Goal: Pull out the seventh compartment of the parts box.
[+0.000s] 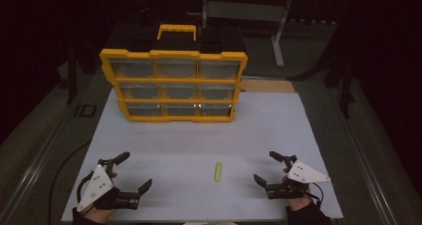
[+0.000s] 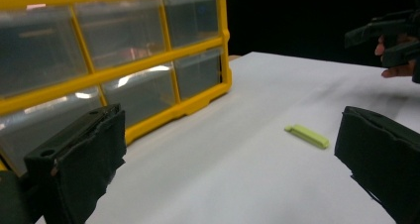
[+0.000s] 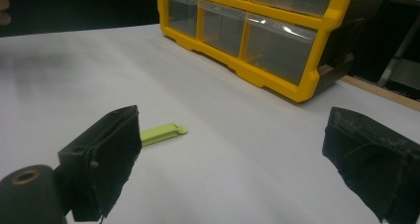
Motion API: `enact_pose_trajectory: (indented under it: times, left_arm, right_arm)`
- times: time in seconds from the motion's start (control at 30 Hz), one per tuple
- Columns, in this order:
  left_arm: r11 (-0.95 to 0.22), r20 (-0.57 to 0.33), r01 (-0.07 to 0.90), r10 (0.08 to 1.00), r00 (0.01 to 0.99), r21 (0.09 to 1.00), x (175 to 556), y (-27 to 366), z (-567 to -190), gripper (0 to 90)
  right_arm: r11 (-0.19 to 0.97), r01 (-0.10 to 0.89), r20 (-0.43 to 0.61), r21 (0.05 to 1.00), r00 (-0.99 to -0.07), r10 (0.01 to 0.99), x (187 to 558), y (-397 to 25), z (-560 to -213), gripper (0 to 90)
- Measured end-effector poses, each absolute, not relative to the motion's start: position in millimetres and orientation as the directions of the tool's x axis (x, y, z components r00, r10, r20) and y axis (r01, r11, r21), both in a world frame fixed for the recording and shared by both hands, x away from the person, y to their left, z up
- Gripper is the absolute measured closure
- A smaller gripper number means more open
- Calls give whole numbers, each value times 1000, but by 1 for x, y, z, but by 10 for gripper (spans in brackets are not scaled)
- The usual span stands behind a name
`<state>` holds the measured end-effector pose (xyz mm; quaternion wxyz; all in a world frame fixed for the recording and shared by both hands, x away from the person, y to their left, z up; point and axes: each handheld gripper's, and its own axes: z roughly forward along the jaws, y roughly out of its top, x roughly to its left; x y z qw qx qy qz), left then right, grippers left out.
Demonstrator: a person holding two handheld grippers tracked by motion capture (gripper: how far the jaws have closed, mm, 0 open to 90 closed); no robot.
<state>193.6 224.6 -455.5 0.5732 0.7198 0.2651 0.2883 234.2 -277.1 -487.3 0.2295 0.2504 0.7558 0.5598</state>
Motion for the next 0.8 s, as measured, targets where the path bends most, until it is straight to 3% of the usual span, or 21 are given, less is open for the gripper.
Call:
enact_pose_trajectory:
  times: [0.2, 0.8]
  left_arm:
    - [-256, 193, -10, 702, 685, 967, 204, 223, -429, 0]
    - [-339, 322, -111, 666, 673, 934, 251, 219, -383, 0]
  right_arm:
    - [249, 115, -71, 962, -774, 630, 234, -276, -487, 81]
    - [248, 97, -80, 964, -782, 618, 233, -275, -485, 81]
